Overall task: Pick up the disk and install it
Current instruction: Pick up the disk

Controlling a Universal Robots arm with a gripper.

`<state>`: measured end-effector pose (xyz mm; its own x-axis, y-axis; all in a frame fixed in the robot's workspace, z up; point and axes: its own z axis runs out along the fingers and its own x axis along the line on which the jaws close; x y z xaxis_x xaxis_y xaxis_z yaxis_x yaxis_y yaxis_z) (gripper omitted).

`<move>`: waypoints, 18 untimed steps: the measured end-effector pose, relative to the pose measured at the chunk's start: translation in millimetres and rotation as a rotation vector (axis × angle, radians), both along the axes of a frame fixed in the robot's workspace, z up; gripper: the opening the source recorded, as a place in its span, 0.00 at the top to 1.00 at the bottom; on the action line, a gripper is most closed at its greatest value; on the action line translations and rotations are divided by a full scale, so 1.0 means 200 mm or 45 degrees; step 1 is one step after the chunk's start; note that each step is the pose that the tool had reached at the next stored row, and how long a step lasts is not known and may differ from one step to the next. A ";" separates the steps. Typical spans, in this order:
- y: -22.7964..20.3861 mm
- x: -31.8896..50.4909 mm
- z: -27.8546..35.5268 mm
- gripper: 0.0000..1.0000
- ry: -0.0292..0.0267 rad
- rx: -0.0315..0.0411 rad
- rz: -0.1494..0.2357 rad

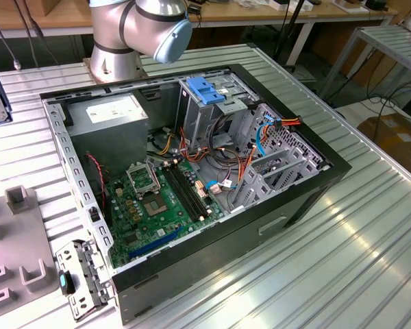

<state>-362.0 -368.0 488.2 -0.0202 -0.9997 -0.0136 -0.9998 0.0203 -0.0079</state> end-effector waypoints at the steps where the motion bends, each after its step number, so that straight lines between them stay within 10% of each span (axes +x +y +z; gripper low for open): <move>1: 0.000 0.008 0.000 0.63 0.0000 0.0000 0.000; 18: 0.000 0.111 0.000 0.63 0.0000 0.0000 0.000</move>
<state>-339.8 -368.0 488.2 -0.0203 -0.9997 -0.0136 -0.9998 0.0204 -0.0078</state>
